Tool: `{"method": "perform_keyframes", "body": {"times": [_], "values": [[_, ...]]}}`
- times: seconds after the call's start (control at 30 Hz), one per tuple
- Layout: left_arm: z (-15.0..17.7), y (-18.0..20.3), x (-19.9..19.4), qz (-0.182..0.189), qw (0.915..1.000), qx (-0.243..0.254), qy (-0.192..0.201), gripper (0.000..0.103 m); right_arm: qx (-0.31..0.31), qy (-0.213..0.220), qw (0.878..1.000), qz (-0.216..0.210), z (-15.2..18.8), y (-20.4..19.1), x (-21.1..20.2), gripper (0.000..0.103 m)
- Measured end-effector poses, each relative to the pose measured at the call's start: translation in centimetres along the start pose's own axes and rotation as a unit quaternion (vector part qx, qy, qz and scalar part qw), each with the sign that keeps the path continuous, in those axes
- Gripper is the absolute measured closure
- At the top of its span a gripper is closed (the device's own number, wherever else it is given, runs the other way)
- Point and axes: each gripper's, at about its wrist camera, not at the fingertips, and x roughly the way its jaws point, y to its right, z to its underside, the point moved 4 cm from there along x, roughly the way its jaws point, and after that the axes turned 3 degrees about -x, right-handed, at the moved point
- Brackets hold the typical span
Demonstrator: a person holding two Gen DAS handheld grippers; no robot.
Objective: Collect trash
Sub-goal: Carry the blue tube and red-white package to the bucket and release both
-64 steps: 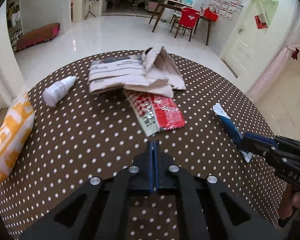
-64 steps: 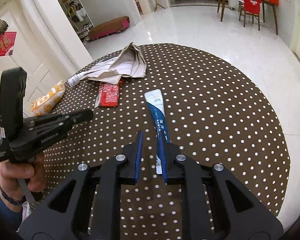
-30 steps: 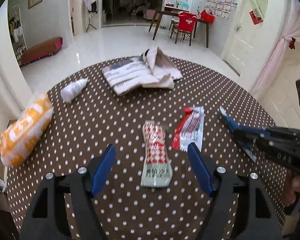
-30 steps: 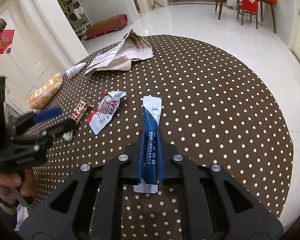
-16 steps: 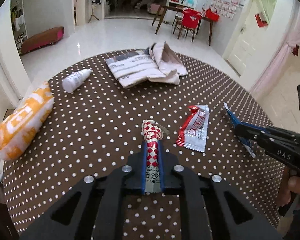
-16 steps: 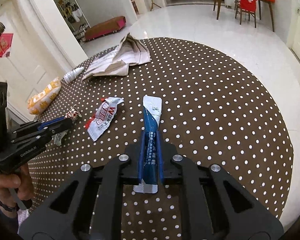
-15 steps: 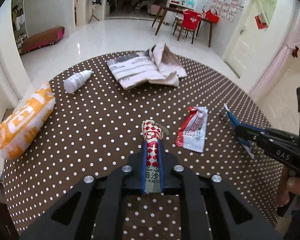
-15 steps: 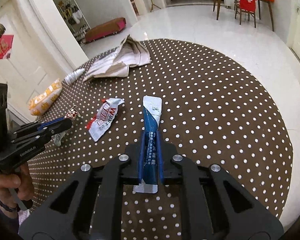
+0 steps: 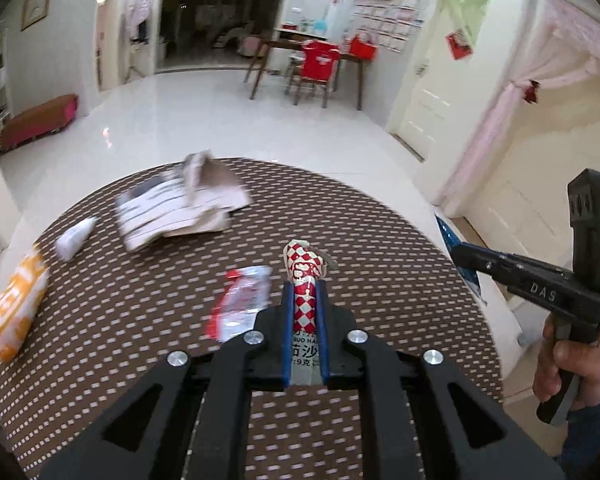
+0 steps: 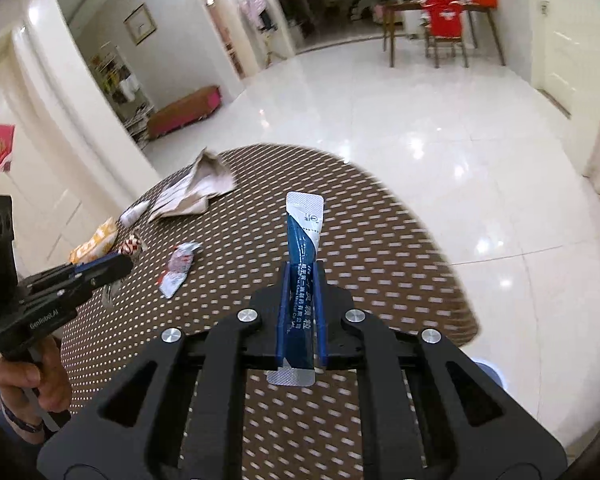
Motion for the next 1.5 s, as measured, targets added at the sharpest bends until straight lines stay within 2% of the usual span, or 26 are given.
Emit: {"method": "perform_keyframes", "body": {"times": [0.23, 0.37, 0.5, 0.83, 0.9, 0.93, 0.97, 1.03, 1.13, 1.23, 1.43, 1.47, 1.5], "values": [[-0.9, 5.7, 0.8, 0.039, 0.9982, 0.046, -0.003, 0.093, 0.054, 0.036, 0.997, 0.050, 0.7, 6.6, -5.3, 0.092], [-1.1, 8.9, 1.4, 0.062, 0.9955, 0.071, -0.008, 0.093, 0.093, 0.038, 0.992, 0.079, 2.3, 10.6, -7.2, 0.091], [-0.9, 11.9, 2.3, 0.085, 0.9921, 0.090, -0.020, 0.093, 0.145, 0.020, 0.984, 0.105, 5.4, 15.3, -7.8, 0.091], [0.6, 18.6, 5.9, 0.119, 0.9818, 0.134, -0.063, 0.093, 0.239, -0.033, 0.963, 0.120, 13.1, 22.0, -5.5, 0.090], [1.0, 20.1, 6.7, 0.127, 0.9789, 0.144, -0.072, 0.093, 0.256, -0.044, 0.958, 0.124, 14.3, 23.0, -5.1, 0.074], [1.1, 20.7, 6.9, 0.129, 0.9778, 0.147, -0.075, 0.093, 0.271, -0.048, 0.952, 0.131, 15.2, 23.8, -5.1, 0.047], [1.3, 21.4, 7.2, 0.133, 0.9764, 0.151, -0.079, 0.093, 0.279, -0.046, 0.950, 0.134, 15.6, 24.1, -5.2, 0.038], [1.7, 22.9, 8.0, 0.140, 0.9731, 0.159, -0.090, 0.093, 0.292, -0.036, 0.947, 0.132, 16.3, 24.7, -6.0, 0.038], [2.5, 24.9, 9.3, 0.152, 0.9678, 0.171, -0.105, 0.093, 0.302, -0.025, 0.943, 0.136, 16.9, 25.7, -7.4, 0.030], [3.5, 26.8, 10.7, 0.161, 0.9620, 0.184, -0.123, 0.093, 0.312, -0.005, 0.940, 0.140, 17.2, 26.6, -9.4, 0.026], [5.1, 29.6, 13.3, 0.173, 0.9508, 0.204, -0.157, 0.092, 0.318, 0.036, 0.936, 0.148, 16.0, 27.6, -13.3, 0.020], [5.3, 30.2, 13.9, 0.177, 0.9478, 0.207, -0.165, 0.090, 0.318, 0.042, 0.935, 0.149, 15.9, 27.6, -13.7, 0.018], [5.4, 30.3, 14.2, 0.179, 0.9461, 0.209, -0.171, 0.083, 0.318, 0.049, 0.935, 0.151, 15.8, 27.6, -14.3, 0.017]]}}
